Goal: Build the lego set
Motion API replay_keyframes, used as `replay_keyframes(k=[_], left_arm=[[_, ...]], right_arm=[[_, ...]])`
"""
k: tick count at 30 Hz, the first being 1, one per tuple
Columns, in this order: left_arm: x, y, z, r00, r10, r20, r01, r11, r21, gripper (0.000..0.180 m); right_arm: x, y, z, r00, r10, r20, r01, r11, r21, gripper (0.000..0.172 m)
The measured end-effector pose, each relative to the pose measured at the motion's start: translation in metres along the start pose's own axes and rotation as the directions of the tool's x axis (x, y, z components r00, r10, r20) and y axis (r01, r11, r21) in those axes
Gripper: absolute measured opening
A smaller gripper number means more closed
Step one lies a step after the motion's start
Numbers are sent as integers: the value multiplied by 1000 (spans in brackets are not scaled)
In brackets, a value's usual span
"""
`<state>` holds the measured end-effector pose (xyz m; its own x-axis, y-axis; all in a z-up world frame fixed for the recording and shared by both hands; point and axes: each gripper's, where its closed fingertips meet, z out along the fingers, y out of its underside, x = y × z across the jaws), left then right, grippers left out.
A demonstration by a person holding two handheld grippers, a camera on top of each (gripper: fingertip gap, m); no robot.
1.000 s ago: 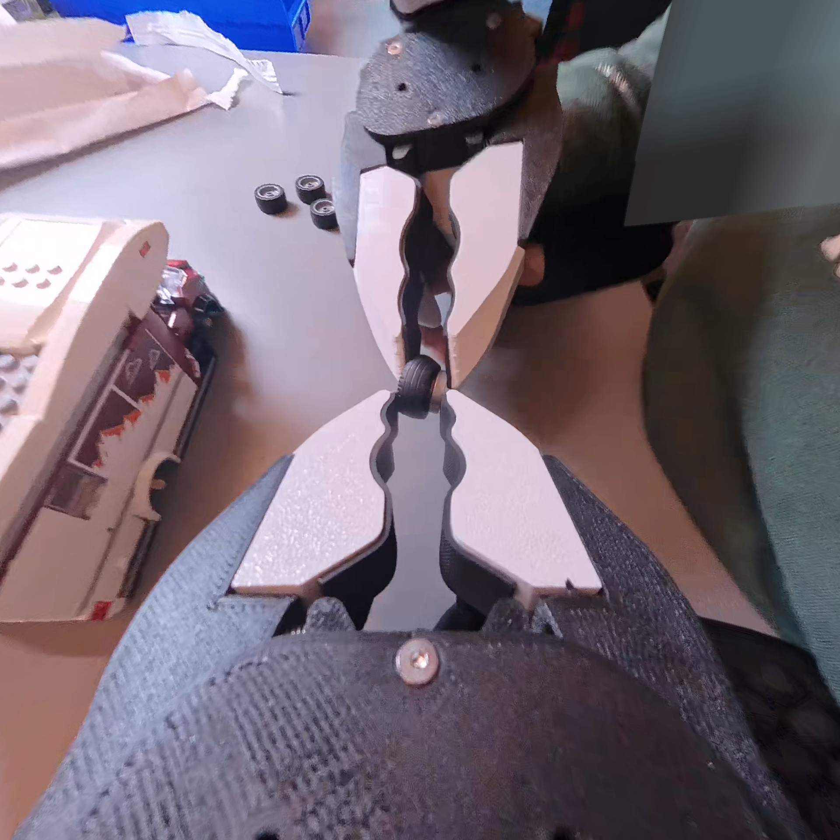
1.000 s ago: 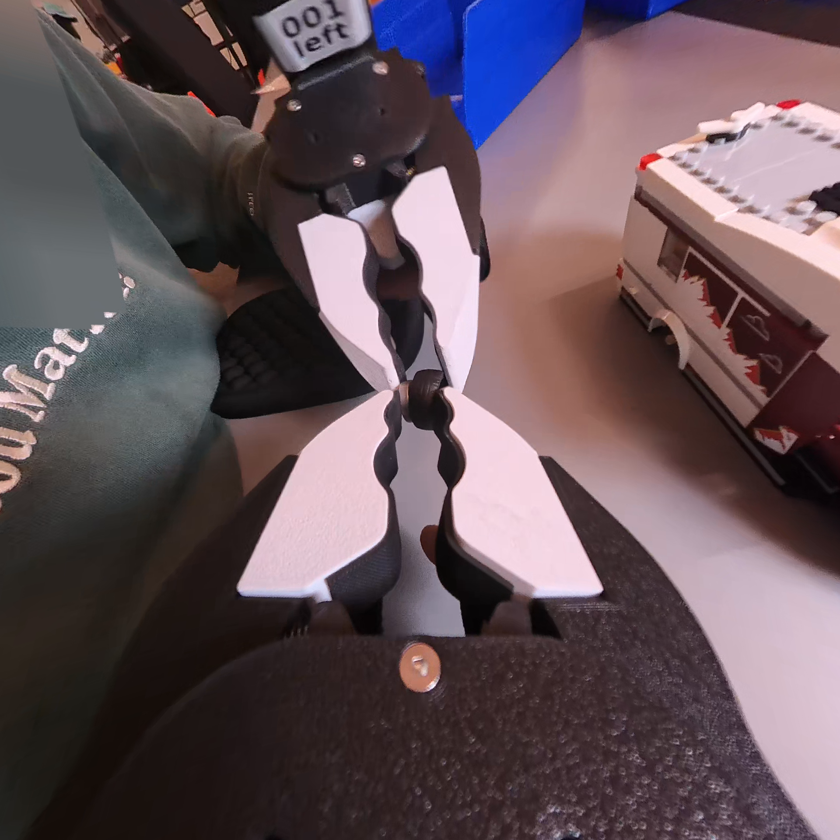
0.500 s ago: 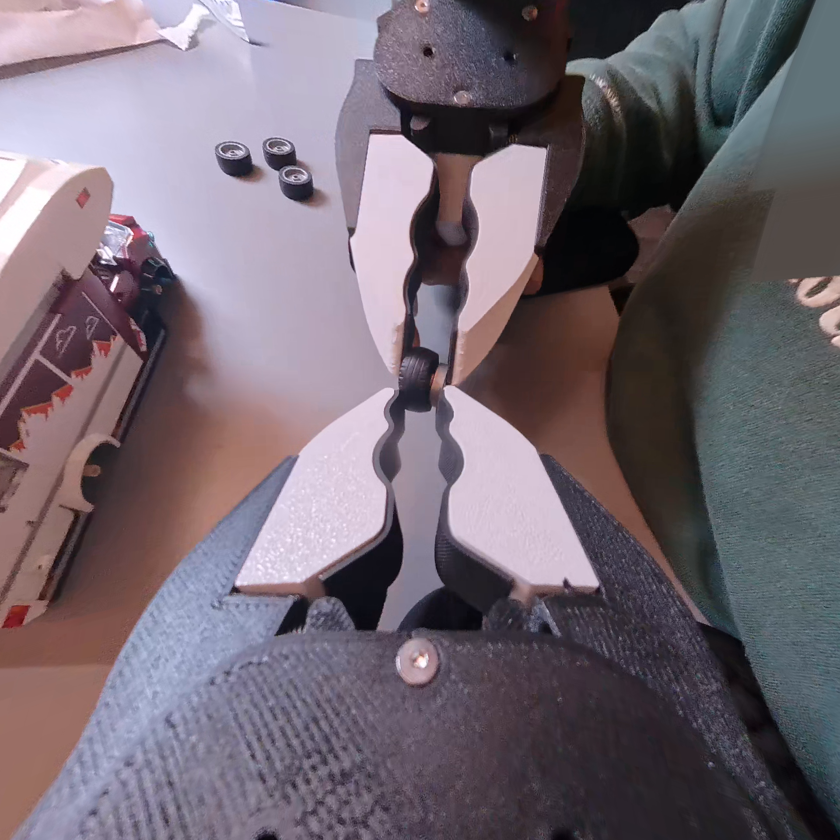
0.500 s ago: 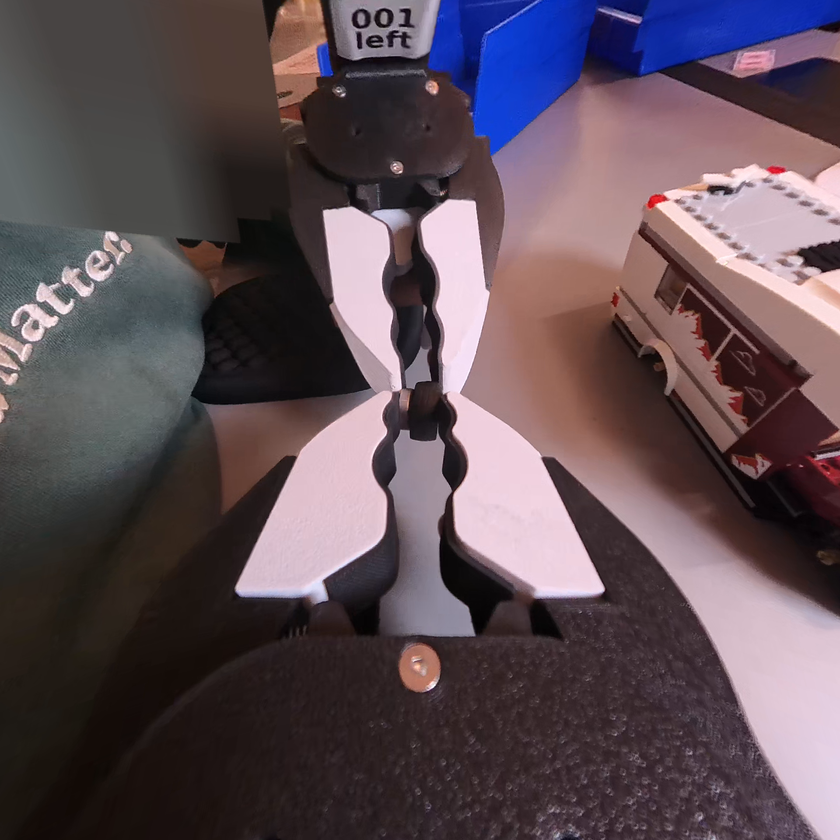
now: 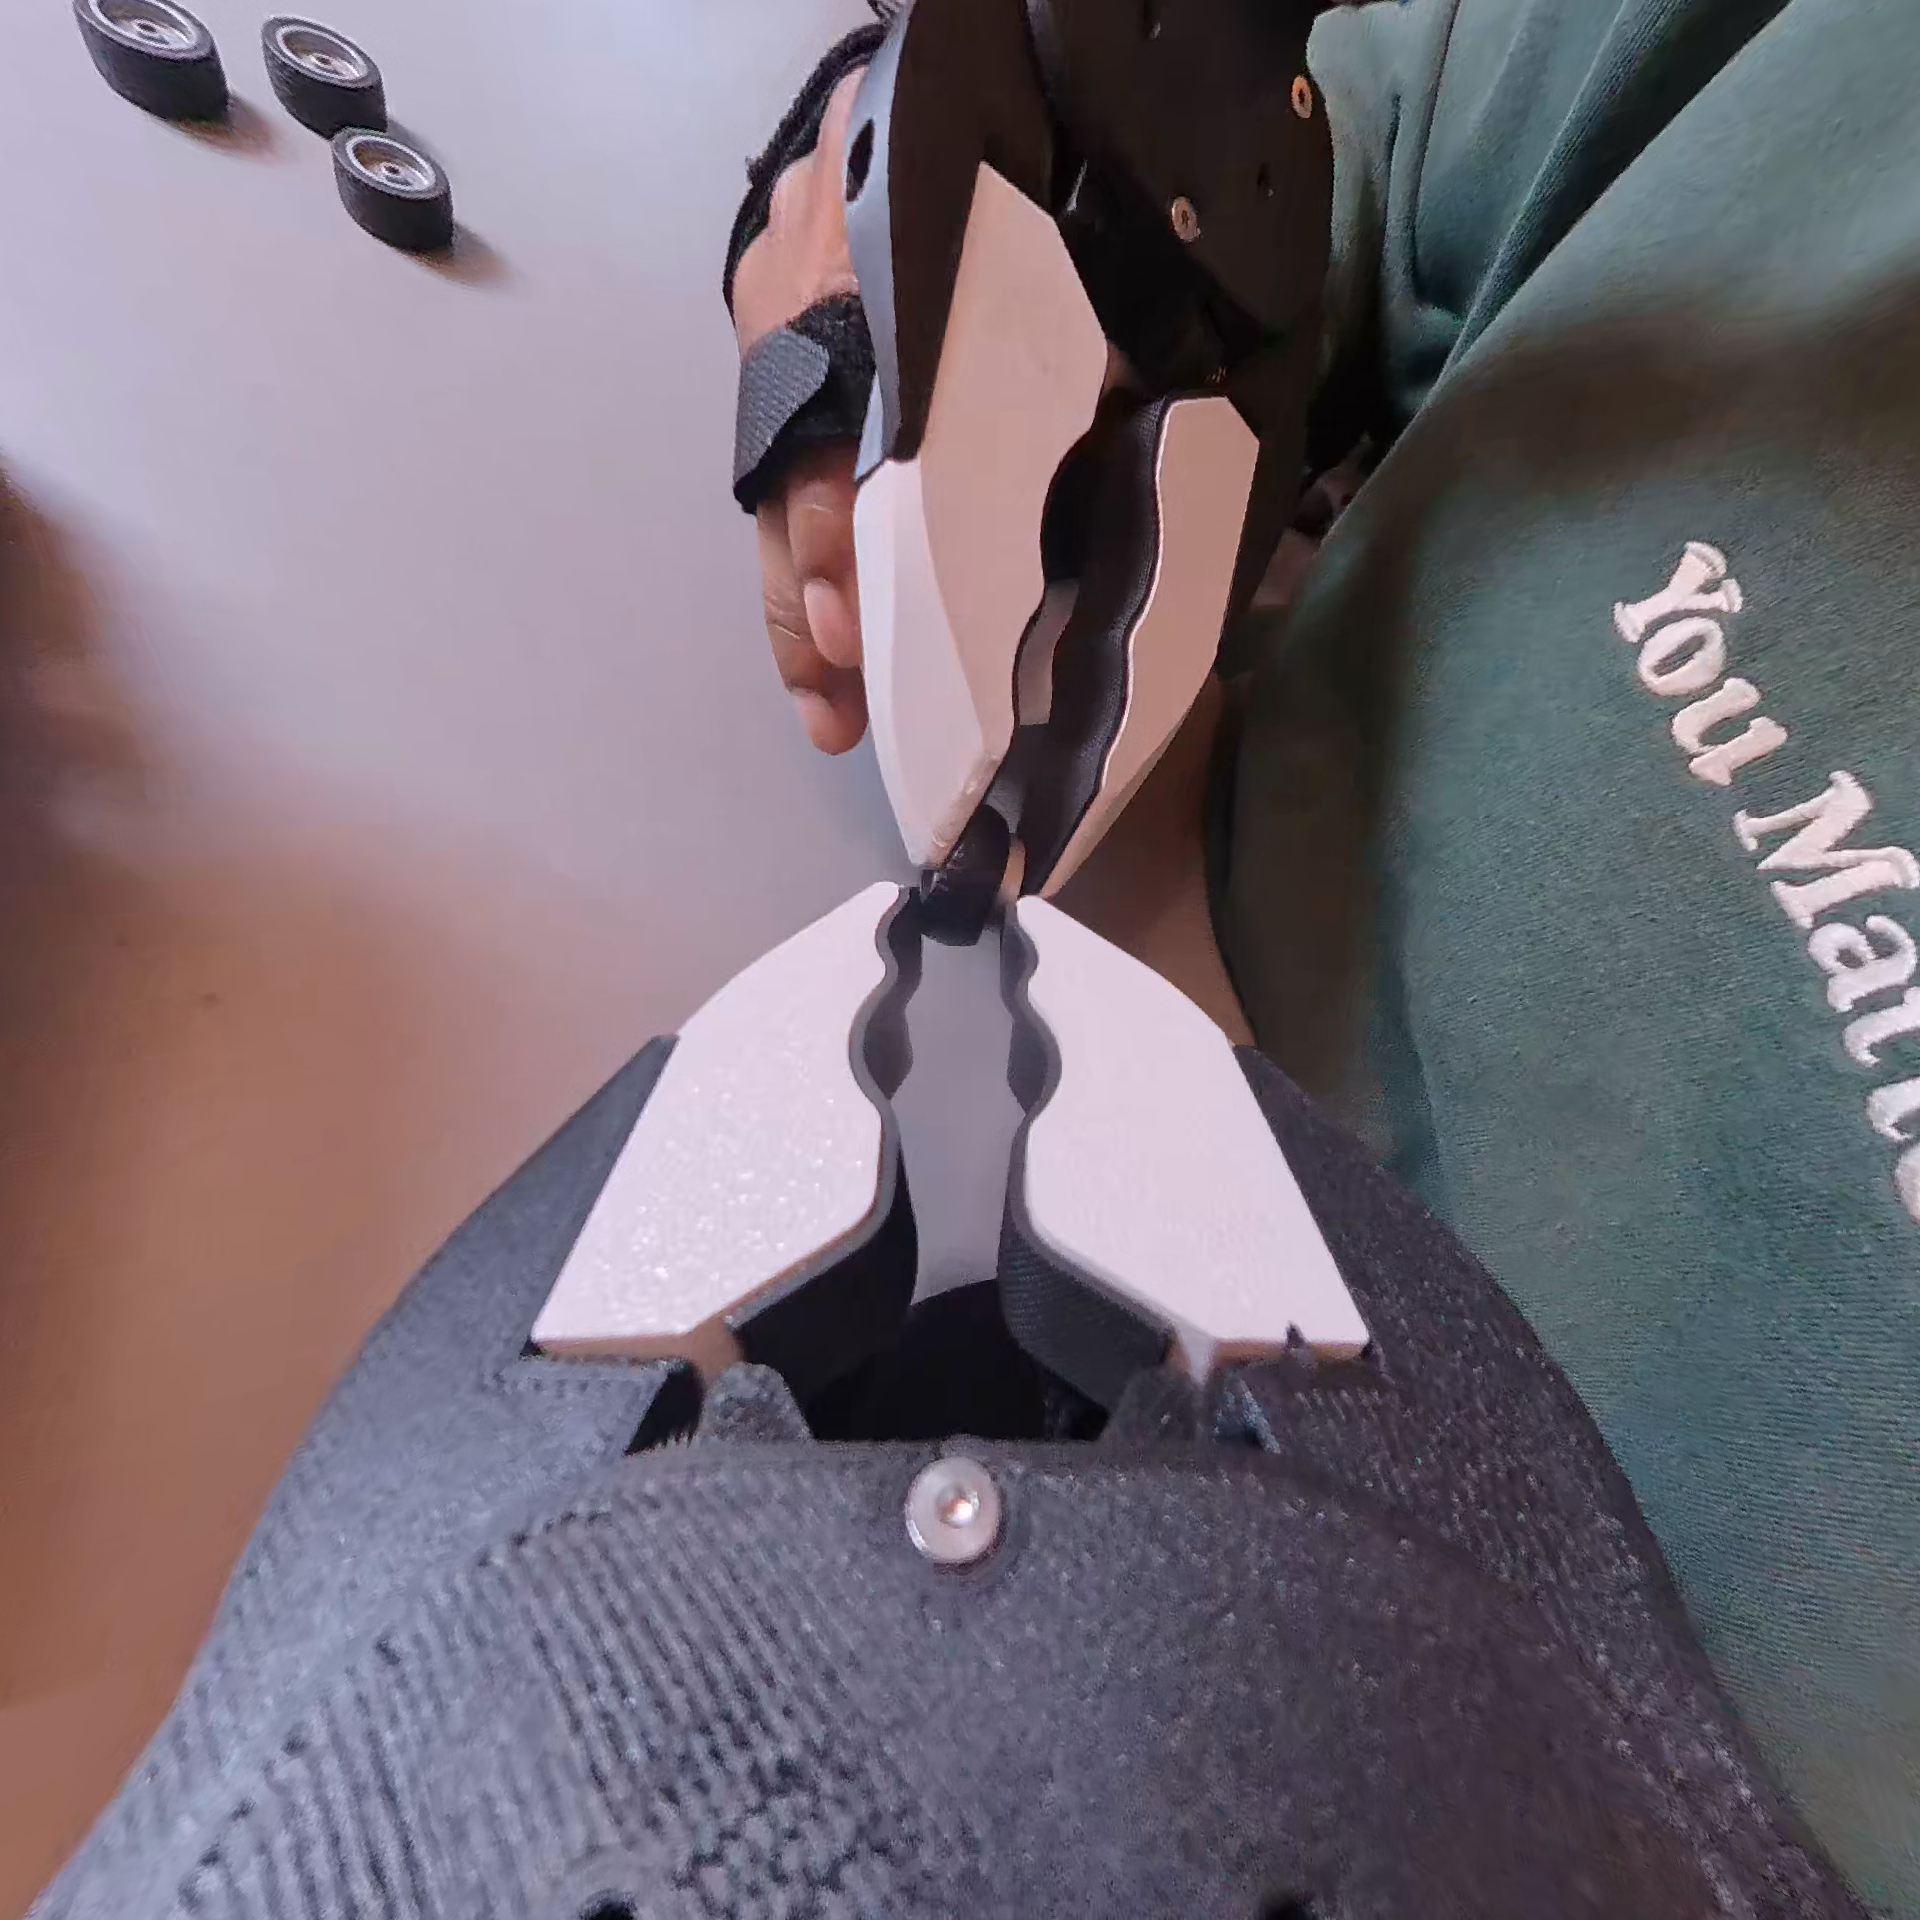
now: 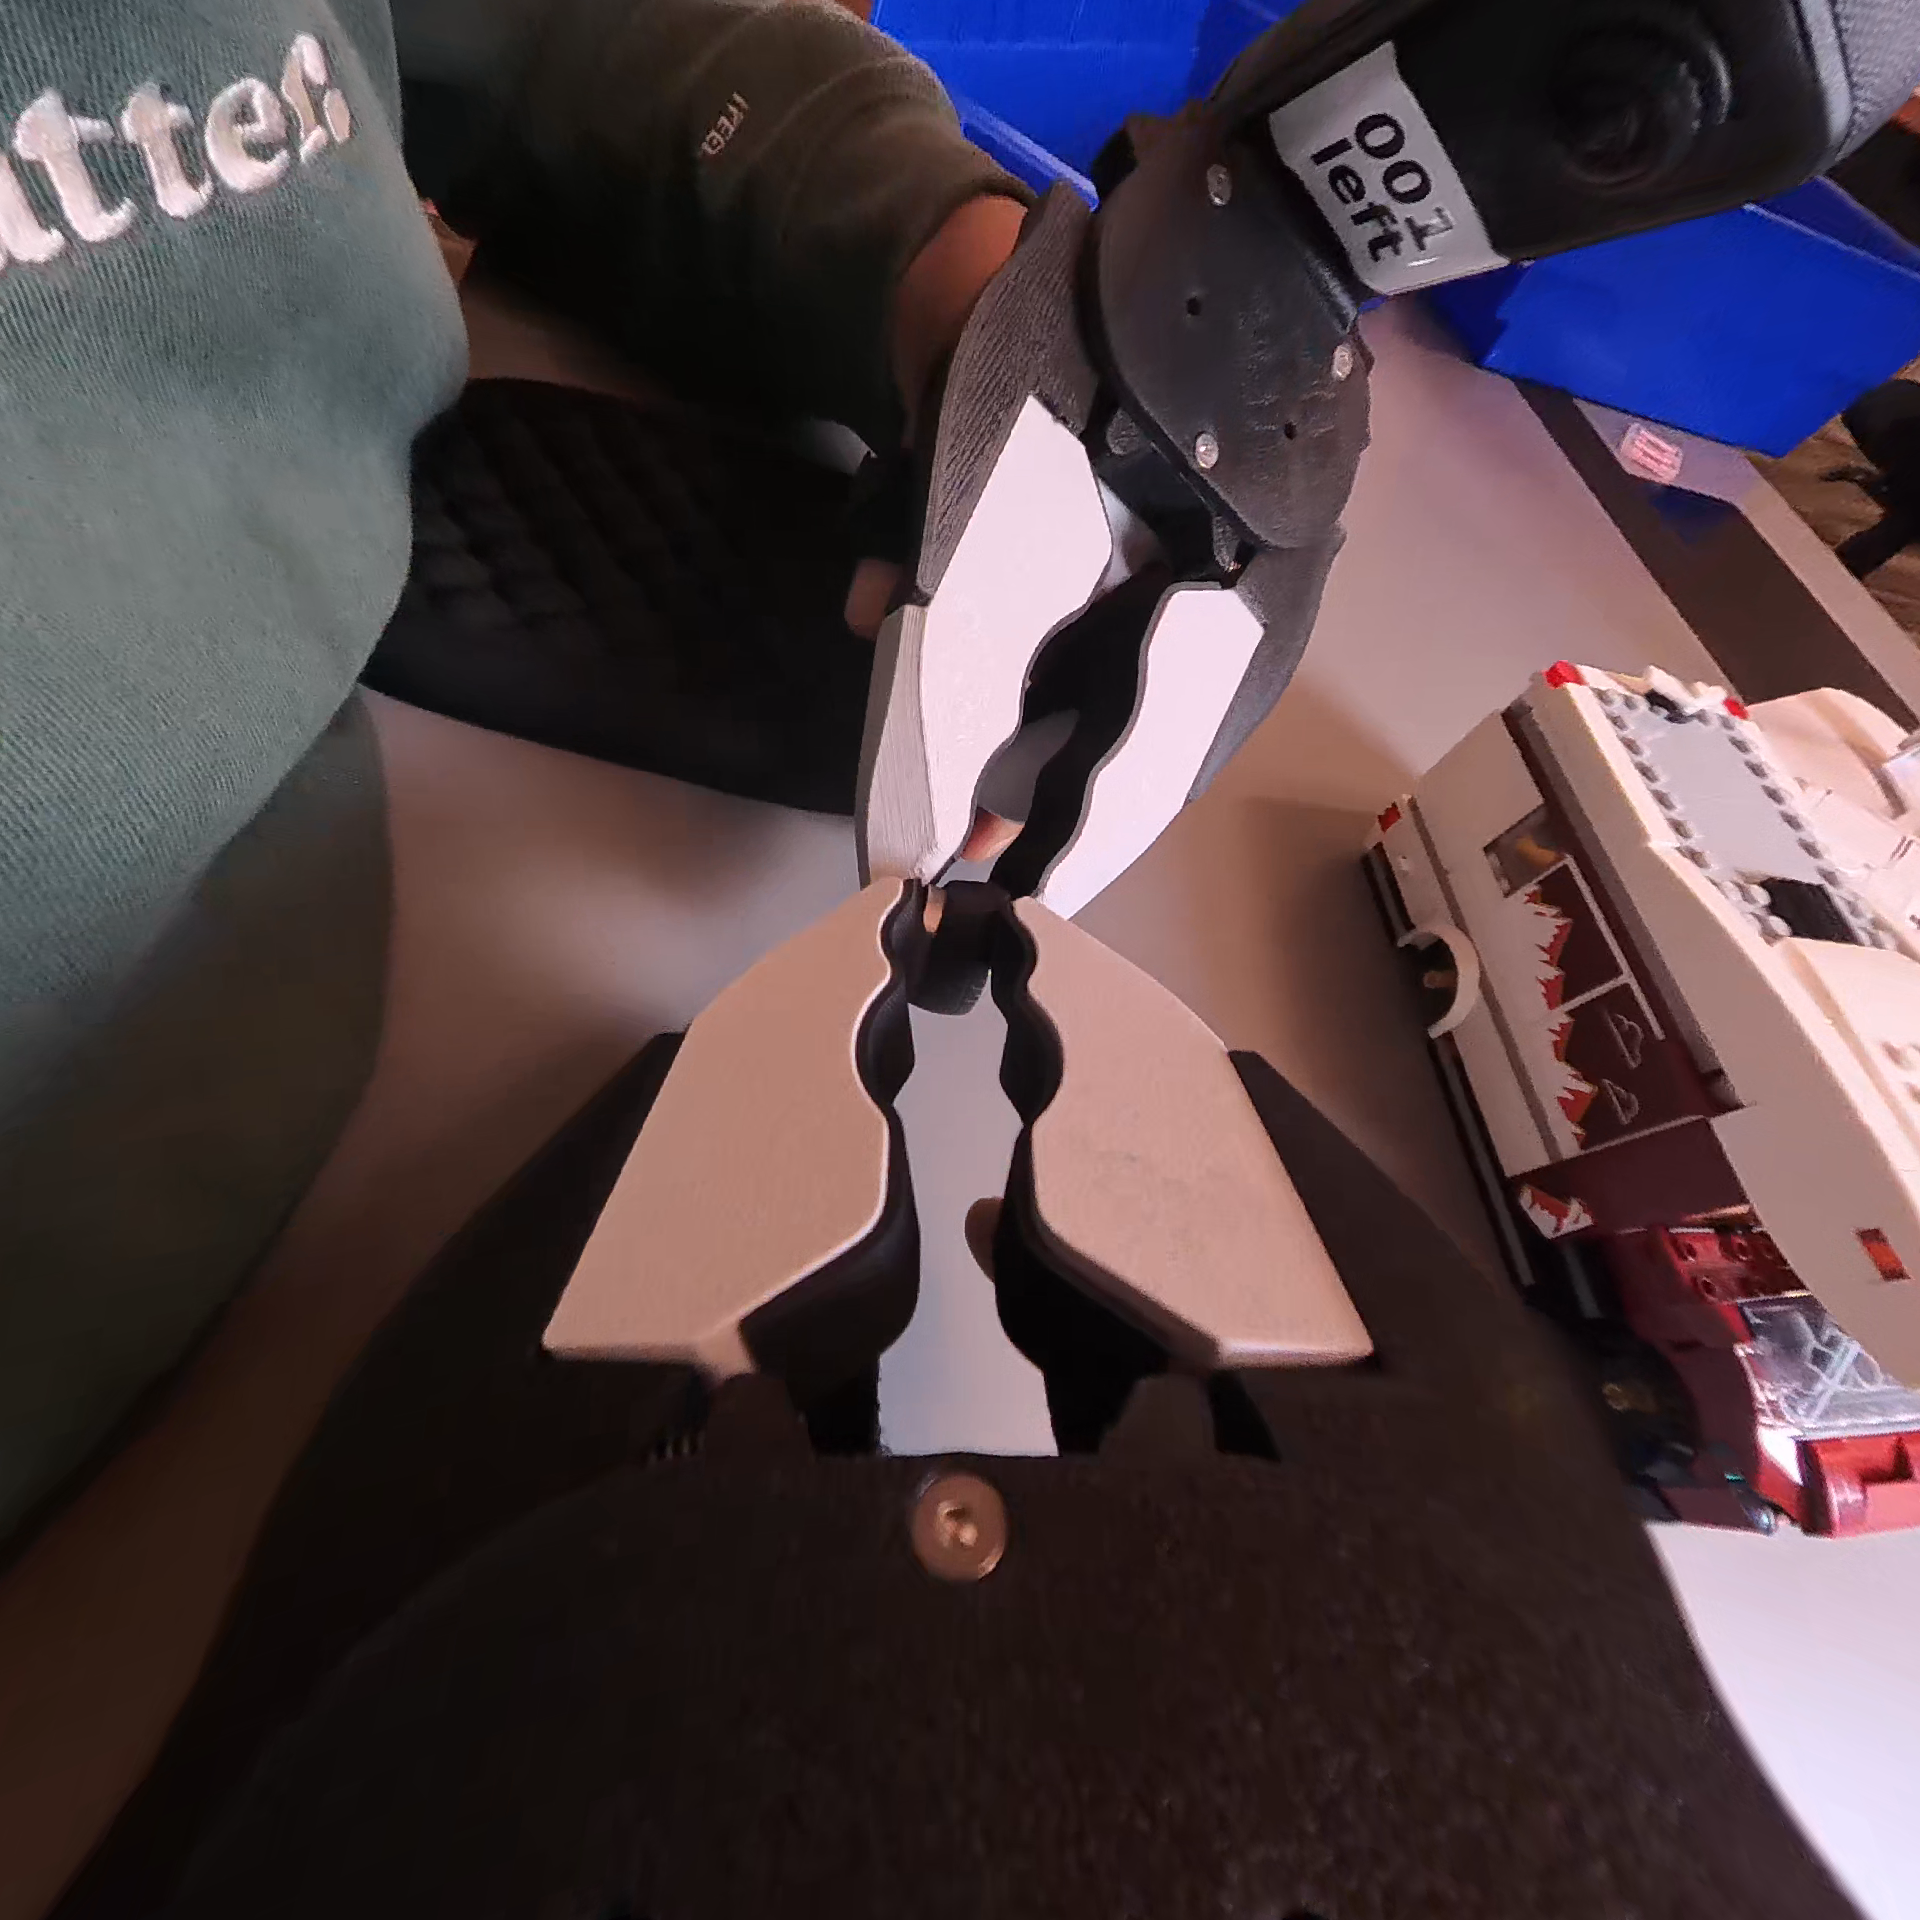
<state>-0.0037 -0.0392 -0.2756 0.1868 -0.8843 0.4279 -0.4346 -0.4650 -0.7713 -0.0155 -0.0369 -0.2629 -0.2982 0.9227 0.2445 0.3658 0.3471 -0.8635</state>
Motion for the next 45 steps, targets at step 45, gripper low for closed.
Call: replay_keyframes(k=[45], left_arm=[[-7,-46,-19,902,273,334,-355,910,216,12]], right_arm=[[28,-15,-24,979,190,-78,-183,979,94,11]])
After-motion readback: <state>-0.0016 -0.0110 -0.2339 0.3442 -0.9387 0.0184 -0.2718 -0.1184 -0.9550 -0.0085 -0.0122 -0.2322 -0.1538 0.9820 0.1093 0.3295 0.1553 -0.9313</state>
